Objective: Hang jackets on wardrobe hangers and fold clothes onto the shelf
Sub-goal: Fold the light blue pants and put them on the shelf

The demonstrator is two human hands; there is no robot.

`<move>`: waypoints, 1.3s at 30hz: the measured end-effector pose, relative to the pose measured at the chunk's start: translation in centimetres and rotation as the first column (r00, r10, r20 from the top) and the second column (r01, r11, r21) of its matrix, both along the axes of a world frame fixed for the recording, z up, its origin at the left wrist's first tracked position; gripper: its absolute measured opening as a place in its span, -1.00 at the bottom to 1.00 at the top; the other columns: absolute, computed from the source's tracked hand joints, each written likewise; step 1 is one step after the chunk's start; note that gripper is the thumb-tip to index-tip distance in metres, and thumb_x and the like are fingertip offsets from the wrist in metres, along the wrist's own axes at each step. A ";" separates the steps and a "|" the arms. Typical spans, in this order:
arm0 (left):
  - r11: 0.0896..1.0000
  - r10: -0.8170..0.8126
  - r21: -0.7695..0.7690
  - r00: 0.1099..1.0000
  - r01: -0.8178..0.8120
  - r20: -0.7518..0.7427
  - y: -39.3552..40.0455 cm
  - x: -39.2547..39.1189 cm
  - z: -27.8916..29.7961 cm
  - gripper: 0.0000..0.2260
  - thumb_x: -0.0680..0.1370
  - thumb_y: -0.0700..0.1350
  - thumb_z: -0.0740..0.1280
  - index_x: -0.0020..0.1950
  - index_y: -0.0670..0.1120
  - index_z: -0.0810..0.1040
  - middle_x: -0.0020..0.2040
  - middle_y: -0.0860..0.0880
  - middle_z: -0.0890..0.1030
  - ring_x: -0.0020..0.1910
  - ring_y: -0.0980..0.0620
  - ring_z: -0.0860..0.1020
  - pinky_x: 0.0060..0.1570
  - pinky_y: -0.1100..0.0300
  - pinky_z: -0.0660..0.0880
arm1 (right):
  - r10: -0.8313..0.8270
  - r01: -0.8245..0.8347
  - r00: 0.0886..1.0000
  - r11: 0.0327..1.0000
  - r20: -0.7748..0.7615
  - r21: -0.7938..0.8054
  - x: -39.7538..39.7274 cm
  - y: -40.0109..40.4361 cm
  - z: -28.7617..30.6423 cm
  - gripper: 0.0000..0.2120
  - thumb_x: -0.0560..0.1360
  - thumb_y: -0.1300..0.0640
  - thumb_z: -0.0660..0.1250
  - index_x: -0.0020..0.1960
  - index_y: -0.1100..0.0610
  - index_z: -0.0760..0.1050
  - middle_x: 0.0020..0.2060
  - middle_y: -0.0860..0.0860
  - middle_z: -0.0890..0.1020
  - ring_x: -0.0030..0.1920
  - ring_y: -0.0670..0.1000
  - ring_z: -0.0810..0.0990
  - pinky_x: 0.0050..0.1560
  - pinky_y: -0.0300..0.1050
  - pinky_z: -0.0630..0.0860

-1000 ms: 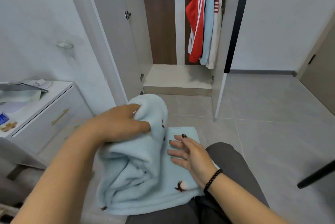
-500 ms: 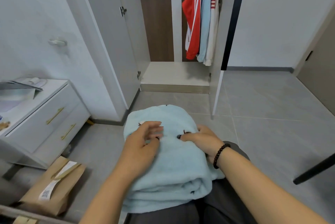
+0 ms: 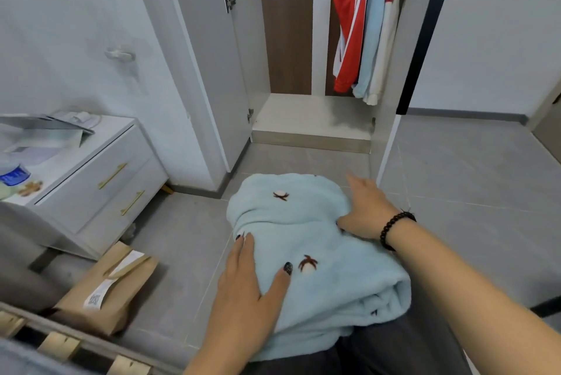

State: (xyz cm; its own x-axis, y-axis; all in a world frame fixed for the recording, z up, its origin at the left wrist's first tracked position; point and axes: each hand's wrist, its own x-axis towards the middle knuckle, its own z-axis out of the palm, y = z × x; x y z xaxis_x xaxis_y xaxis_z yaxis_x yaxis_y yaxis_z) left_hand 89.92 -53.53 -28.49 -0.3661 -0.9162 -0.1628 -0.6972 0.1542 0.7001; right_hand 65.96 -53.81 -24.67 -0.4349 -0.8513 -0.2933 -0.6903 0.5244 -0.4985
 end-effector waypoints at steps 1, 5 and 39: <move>0.999 0.032 0.011 0.999 -0.032 -0.020 0.0 -0.1 0.1 -0.21 0.47 0.33 0.20 0.57 0.13 -0.11 0.57 0.14 0.01 0.52 0.09 0.10 0.45 0.11 0.17 | 0.074 -0.076 0.995 0.997 -0.069 -0.028 0.6 -1.2 0.8 -0.27 0.39 0.15 0.39 0.48 0.06 0.14 0.37 0.07 0.26 0.37 0.13 0.28 0.30 0.02 0.38; 0.957 0.197 0.247 0.965 -0.151 -0.174 -1.1 0.1 0.3 -0.25 0.33 0.37 0.38 0.42 0.18 0.20 0.32 0.17 0.38 0.28 0.09 0.41 0.18 0.11 0.41 | 0.310 -0.315 0.949 0.935 -0.060 -0.163 4.4 -7.8 2.9 -0.49 0.50 0.03 0.32 0.42 0.08 0.32 0.39 0.04 0.38 0.38 0.05 0.35 0.33 -0.08 0.32; 0.691 0.435 0.721 0.765 0.054 -0.474 -3.4 5.1 -1.2 -0.54 0.27 -0.14 0.51 0.16 -0.14 0.60 0.00 -0.12 0.71 -0.04 -0.11 0.69 -0.10 0.06 0.57 | 0.489 -0.490 0.869 0.872 -0.073 0.014 3.6 -1.6 -2.9 -0.18 0.31 -0.56 -0.01 0.49 -0.34 -0.13 0.52 -0.21 -0.24 0.50 -0.11 -0.35 0.48 0.09 -0.33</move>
